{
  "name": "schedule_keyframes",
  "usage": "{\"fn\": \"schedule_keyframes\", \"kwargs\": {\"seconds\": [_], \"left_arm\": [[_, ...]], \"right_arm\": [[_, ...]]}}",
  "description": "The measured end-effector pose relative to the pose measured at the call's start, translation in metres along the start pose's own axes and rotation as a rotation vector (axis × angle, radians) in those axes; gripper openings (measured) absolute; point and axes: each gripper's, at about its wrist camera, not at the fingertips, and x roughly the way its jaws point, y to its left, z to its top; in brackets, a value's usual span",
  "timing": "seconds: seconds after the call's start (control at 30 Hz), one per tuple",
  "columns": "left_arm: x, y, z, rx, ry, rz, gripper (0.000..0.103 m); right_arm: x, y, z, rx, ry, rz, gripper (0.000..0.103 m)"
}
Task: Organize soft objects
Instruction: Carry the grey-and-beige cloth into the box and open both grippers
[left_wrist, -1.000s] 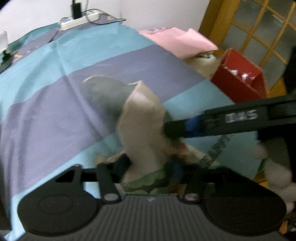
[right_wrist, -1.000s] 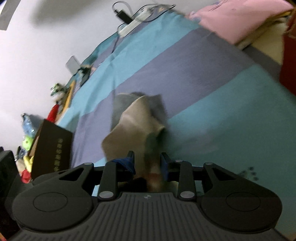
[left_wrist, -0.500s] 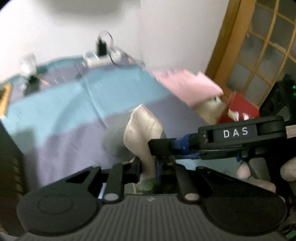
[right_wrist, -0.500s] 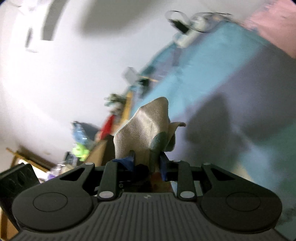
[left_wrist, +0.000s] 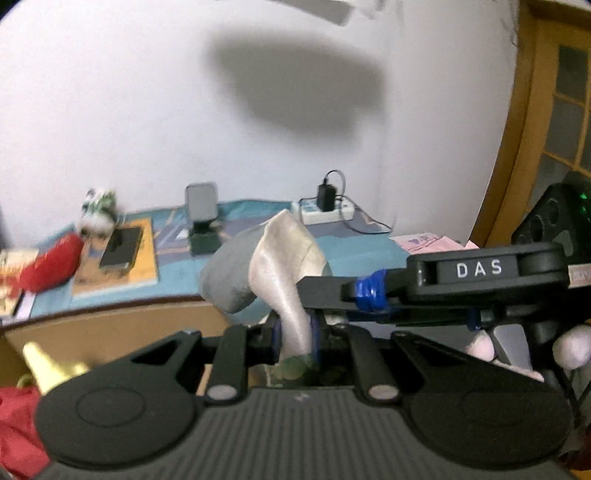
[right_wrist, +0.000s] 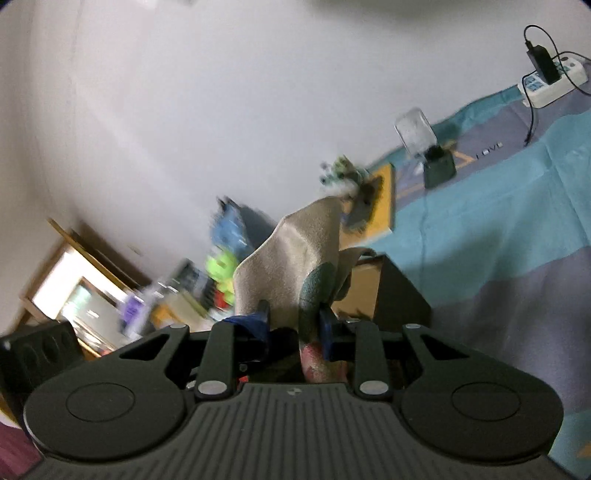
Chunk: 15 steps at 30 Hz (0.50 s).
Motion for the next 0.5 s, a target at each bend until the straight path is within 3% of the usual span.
{"fn": "schedule_keyframes", "kwargs": {"seconds": [0.07,0.17,0.33,0.43,0.5], "left_arm": [[-0.004,0.027,-0.008,-0.04,0.014,-0.013,0.01],[0.001,0.069,-0.023,-0.108,0.096,-0.009,0.01],[0.003,0.117,-0.054,-0.127,0.201,0.052,0.014],[0.005,0.145,-0.07,-0.142,0.27,0.078,0.024],[0.007,0.163,-0.075,-0.161,0.296,0.082,0.037]], "right_arm": [[0.017,0.006,-0.009,0.014,0.022,-0.023,0.01],[0.038,0.009,-0.021,0.044,0.041,-0.073,0.011],[0.046,0.012,-0.038,0.072,0.032,-0.153,0.013],[0.05,0.016,-0.045,0.071,0.025,-0.178,0.013],[0.055,0.021,-0.048,0.067,0.022,-0.19,0.013]]}}
